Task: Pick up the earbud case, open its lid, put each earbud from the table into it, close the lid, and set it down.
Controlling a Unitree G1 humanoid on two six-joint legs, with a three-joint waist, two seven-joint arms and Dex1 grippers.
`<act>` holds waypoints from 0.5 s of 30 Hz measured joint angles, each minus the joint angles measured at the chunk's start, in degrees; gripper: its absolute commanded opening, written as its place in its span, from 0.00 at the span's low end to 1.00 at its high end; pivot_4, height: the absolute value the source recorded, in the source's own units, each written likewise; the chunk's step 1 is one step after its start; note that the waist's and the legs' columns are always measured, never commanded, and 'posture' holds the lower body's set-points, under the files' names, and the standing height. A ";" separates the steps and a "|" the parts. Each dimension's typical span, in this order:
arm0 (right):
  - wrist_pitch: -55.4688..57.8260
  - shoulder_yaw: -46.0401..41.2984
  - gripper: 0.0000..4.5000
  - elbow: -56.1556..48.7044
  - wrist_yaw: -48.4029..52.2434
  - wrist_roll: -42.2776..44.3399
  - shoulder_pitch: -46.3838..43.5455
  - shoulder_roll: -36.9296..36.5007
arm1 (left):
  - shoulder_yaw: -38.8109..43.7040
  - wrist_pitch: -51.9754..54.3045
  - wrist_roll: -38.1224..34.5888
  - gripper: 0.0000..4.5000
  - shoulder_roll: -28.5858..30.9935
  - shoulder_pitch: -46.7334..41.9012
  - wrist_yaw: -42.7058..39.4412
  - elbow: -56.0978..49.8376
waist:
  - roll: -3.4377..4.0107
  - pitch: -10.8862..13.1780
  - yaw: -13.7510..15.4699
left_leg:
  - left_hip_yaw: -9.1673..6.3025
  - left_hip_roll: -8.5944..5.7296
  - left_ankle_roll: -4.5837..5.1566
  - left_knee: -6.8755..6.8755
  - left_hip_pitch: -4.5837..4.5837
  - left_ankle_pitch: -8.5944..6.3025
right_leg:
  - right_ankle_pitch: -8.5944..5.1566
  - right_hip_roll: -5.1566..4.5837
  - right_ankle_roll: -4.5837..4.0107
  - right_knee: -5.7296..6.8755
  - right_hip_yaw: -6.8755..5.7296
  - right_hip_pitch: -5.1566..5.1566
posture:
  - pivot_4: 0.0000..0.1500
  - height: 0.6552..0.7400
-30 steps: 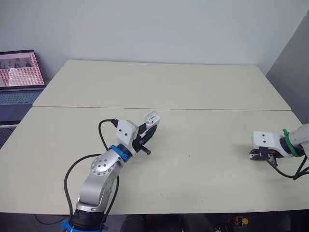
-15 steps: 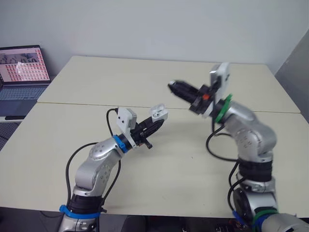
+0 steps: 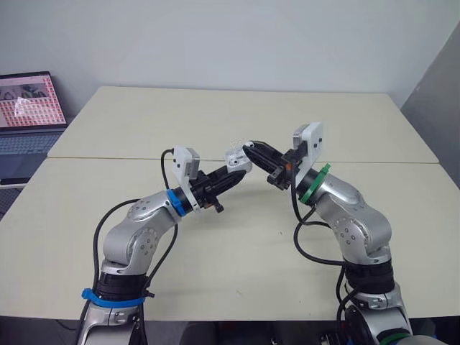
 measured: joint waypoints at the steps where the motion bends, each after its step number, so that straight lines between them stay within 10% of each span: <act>1: -0.23 0.37 0.09 0.01 -0.08 0.00 0.00 -0.11 | 0.00 0.01 0.00 0.17 0.01 0.02 -0.04 -0.01 | 0.00 0.00 0.00 | 0.00 0.00 0.00 0.00 -0.01 0.00 | 0.00 0.00 0.00 -0.01 0.00 0.00 | 1.00 1.00; 15: -4.12 5.23 0.09 0.35 2.58 -3.78 1.83 -5.71 | -0.97 0.02 0.16 0.17 0.79 2.16 -1.08 -0.87 | 0.00 0.00 0.01 | 0.01 0.00 0.00 -0.02 -0.02 0.00 | -0.02 -0.01 -0.01 -0.04 0.01 -0.02 | 1.00 1.00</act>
